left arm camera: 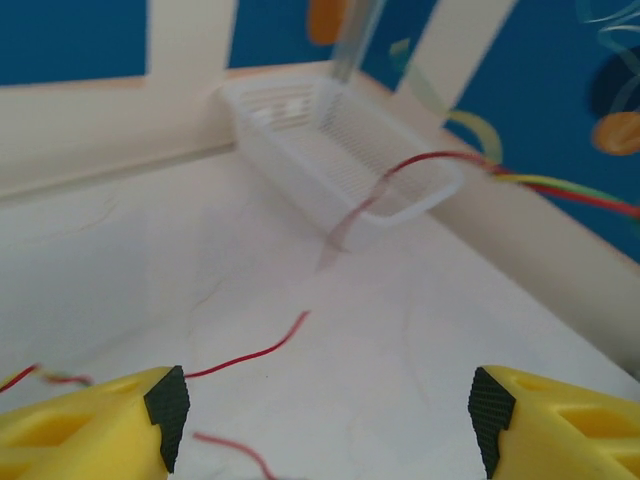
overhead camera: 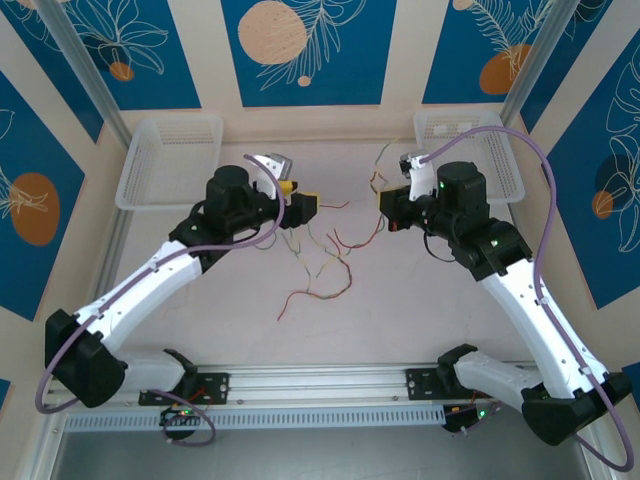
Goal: Untangle the cables
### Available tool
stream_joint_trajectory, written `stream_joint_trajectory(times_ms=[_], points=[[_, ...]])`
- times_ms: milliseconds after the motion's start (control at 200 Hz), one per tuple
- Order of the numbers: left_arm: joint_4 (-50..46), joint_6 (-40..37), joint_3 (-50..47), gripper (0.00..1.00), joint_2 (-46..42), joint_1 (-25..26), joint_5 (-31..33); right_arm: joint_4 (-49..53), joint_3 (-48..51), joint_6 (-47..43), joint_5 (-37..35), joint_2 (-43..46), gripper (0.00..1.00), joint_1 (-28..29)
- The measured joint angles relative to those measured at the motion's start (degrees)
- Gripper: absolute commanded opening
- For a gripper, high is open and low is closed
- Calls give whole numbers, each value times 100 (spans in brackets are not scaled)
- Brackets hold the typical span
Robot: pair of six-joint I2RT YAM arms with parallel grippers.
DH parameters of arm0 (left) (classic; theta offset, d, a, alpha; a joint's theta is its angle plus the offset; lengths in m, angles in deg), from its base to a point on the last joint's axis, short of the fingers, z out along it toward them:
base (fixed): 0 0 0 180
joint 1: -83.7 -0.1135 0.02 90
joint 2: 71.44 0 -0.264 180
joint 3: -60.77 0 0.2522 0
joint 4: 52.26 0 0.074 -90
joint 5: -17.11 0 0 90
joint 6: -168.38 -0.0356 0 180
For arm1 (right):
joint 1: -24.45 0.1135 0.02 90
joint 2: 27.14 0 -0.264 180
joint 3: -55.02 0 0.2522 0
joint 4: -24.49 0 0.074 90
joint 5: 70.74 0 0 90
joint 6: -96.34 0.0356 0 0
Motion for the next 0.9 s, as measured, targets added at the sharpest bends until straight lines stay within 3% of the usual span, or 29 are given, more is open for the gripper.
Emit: stream_joint_trajectory(times_ms=[90, 305, 670, 765, 855, 900], points=[[17, -345, 0, 80, -76, 149, -402, -105, 2, 7, 101, 0, 0, 4], [-293, -1285, 9, 81, -76, 785, -1178, -280, 2, 114, 210, -76, 0, 26], [-455, -1821, 396, 84, 616, 1097, -1591, -343, 7, 157, 208, -151, 0, 164], [-459, -1906, 487, 71, 848, 1108, -1615, -361, 11, 160, 208, -149, 0, 170], [-461, -1919, 514, 43, 977, 1117, -1611, -374, 50, 157, 203, -149, 0, 173], [-452, -1980, 514, 34, 997, 1128, -1613, -382, 81, 157, 201, -149, 0, 175]])
